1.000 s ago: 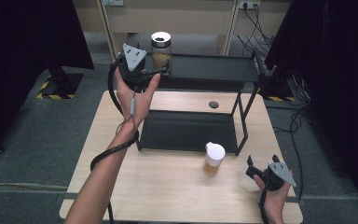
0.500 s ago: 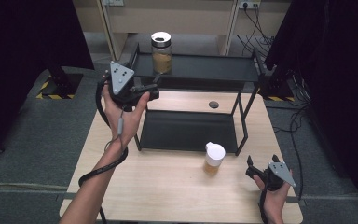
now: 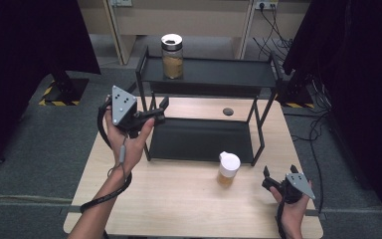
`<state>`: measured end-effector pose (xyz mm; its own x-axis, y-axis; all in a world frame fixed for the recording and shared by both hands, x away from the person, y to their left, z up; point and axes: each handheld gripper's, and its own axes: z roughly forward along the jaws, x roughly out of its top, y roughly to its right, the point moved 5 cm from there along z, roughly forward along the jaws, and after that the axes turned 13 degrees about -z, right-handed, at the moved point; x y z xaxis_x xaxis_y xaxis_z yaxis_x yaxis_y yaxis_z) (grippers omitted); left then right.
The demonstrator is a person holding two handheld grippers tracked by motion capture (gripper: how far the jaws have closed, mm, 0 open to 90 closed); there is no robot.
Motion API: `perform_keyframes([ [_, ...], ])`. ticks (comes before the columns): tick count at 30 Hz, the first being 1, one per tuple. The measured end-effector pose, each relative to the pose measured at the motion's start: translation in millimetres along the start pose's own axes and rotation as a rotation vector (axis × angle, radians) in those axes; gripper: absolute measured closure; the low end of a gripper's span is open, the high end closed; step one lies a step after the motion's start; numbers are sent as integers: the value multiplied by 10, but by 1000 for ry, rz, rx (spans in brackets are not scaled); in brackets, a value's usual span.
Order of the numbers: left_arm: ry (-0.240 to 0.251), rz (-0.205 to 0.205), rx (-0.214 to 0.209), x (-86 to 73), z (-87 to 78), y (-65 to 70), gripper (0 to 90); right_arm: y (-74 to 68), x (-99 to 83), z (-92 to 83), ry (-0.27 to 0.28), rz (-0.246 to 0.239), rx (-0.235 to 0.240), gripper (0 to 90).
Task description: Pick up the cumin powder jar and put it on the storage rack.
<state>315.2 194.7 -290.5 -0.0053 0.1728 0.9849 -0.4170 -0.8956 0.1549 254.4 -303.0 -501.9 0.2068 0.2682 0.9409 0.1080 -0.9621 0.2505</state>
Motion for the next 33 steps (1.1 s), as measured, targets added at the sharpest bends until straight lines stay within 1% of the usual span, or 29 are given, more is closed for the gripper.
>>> perform_keyframes([
  [2, -1, 0, 2, -29, -16, -6, 13, -1, -1, -1, 1, 0, 0, 44],
  [5, 13, -5, 0, -78, -40, -22, 14, 1, -1, -1, 1, 2, 0, 44],
  [9, 9, -3, -2, -128, -64, -39, 13, -3, 0, -2, 0, -2, 0, 44],
  [16, 10, -10, -19, -245, -143, -63, 13, -6, -1, 0, 2, -10, 0, 44],
  [21, 13, -17, -26, -299, -191, -84, 12, -10, 1, 0, 1, -13, 0, 45],
  [29, 9, -24, -34, -374, -259, -80, 12, -20, 4, 0, 1, -19, 0, 45],
  [33, 13, -36, -39, -422, -295, -77, 12, -18, 4, 0, 0, -18, 0, 44],
])
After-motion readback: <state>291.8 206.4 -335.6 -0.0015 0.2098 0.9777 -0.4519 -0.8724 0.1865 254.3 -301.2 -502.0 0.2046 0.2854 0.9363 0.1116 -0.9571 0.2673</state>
